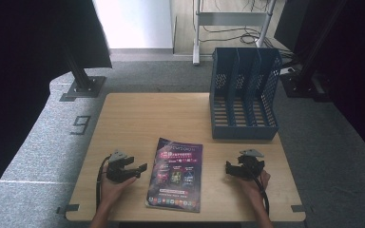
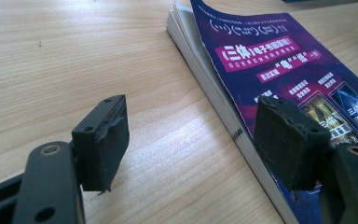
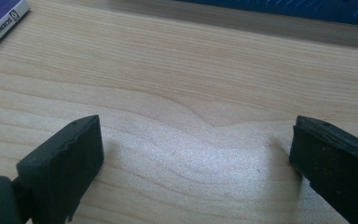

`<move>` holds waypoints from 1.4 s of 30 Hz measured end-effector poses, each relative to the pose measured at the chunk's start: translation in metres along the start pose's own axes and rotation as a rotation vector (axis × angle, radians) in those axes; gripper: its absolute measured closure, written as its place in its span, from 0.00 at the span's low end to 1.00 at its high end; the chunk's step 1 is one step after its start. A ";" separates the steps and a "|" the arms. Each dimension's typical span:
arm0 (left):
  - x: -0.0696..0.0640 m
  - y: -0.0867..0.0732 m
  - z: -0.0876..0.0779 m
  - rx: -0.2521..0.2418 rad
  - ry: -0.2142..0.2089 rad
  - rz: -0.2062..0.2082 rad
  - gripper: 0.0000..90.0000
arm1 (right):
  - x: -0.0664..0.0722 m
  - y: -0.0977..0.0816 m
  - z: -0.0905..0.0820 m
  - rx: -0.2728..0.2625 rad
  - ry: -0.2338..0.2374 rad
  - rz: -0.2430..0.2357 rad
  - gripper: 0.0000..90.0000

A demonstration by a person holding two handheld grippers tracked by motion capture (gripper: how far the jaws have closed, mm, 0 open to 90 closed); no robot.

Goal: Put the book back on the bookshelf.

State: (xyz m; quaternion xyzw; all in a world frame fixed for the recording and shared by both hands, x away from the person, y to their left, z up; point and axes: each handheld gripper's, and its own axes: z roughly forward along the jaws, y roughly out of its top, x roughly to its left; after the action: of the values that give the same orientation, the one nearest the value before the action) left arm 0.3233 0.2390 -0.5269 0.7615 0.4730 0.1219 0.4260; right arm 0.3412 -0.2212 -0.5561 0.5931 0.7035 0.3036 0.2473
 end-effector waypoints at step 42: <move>-0.002 0.003 -0.001 -0.022 -0.027 -0.022 0.30 | 0.061 0.027 -0.029 -0.165 0.225 -0.071 0.20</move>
State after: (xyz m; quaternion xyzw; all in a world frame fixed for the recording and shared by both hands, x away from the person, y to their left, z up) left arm 0.3230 0.2377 -0.5237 0.7530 0.4744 0.1121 0.4420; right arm 0.3285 -0.1622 -0.5152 0.5078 0.7200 0.4159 0.2255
